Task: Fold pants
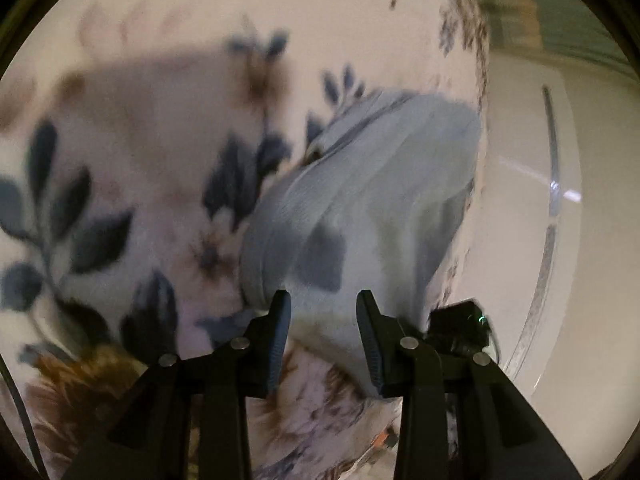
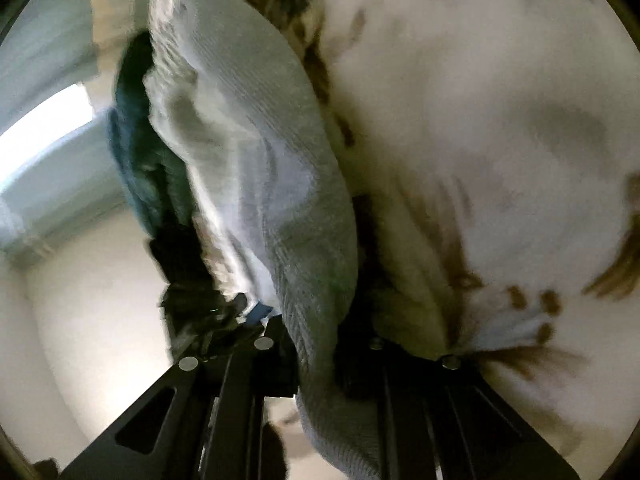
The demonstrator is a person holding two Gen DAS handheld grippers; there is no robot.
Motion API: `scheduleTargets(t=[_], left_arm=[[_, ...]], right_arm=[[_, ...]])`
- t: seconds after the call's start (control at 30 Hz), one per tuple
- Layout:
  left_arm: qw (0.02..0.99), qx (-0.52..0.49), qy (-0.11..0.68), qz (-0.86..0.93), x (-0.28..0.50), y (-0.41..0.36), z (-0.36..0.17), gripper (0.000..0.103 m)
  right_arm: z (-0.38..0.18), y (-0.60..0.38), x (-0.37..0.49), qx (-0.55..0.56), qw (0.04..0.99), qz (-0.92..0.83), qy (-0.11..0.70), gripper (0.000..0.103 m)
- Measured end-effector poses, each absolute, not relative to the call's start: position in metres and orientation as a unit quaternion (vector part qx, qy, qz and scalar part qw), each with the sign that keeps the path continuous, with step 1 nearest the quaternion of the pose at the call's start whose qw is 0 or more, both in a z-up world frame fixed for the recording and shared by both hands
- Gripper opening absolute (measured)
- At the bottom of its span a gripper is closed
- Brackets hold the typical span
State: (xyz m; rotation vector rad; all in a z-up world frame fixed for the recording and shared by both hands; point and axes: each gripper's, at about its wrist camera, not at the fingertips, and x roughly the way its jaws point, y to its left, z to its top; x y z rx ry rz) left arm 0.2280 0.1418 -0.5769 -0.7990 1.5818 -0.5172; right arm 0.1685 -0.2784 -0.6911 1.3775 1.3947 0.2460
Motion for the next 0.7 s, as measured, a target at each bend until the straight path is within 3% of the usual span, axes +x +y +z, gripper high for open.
scheduleTargets(t=[0.13, 0.2, 0.33, 0.47, 0.6, 0.7], left_arm=[[0.653, -0.305, 0.648, -0.246, 0.276, 0.131, -0.547, 0.032], [0.66, -0.263, 0.645, -0.282, 0.311, 0.104, -0.544, 0.034], [0.596, -0.25, 0.677, -0.353, 0.359, 0.051, -0.58, 0.036], [0.522, -0.221, 0.724, -0.392, 0.366, -0.001, -0.616, 0.036], [0.514, -0.228, 0.722, -0.404, 0.363, -0.014, -0.613, 0.045], [0.462, -0.31, 0.695, -0.455, 0.357, -0.012, -0.593, 0.045]], right_arm=[[-0.681, -0.297, 0.194, 0.56, 0.568, 0.093, 0.596, 0.062], [-0.676, -0.312, 0.204, 0.567, 0.58, 0.082, 0.579, 0.068], [-0.678, -0.32, 0.236, 0.549, 0.603, 0.074, 0.574, 0.069], [-0.694, -0.317, 0.253, 0.556, 0.593, 0.106, 0.572, 0.077], [-0.7, -0.301, 0.275, 0.565, 0.589, 0.138, 0.561, 0.08], [-0.701, -0.301, 0.282, 0.576, 0.581, 0.161, 0.551, 0.08]])
